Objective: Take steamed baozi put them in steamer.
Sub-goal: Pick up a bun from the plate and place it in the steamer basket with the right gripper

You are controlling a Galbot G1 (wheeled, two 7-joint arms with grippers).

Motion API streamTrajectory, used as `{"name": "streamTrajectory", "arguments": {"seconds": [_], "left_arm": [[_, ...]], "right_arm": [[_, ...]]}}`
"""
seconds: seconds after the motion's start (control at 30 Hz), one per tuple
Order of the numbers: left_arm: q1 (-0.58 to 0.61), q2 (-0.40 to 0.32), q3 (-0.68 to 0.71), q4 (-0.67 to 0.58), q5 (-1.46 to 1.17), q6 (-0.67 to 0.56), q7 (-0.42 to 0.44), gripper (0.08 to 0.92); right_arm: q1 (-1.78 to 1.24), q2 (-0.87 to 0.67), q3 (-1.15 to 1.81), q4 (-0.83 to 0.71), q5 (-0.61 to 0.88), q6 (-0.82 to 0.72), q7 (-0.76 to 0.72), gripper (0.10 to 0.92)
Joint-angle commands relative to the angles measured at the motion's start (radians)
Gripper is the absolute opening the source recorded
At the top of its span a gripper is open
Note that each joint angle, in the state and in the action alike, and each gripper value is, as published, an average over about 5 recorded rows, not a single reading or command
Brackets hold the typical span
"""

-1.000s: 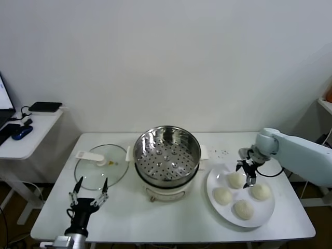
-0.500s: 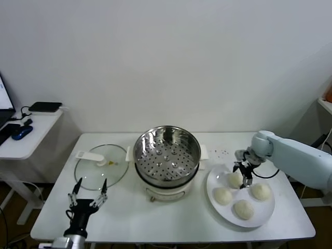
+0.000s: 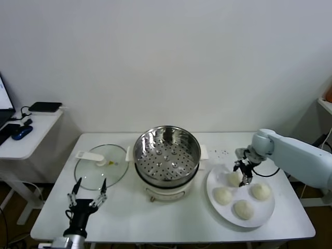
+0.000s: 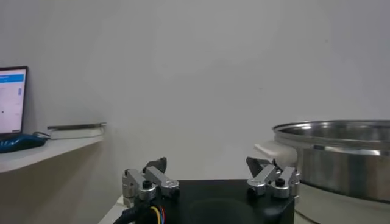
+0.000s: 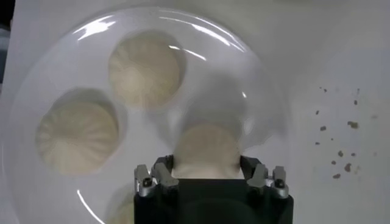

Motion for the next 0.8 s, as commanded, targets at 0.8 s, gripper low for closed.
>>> {"name": "streamTrajectory", "arguments": {"seconds": [0.8], "left_arm": [[-0.003, 0.003, 0.006, -0.014, 0.016, 0.010, 0.000, 0.823]], "right_arm": [[0.693, 0.195, -0.202, 0.336, -0.193, 0.450, -0.041, 0.716]]}}
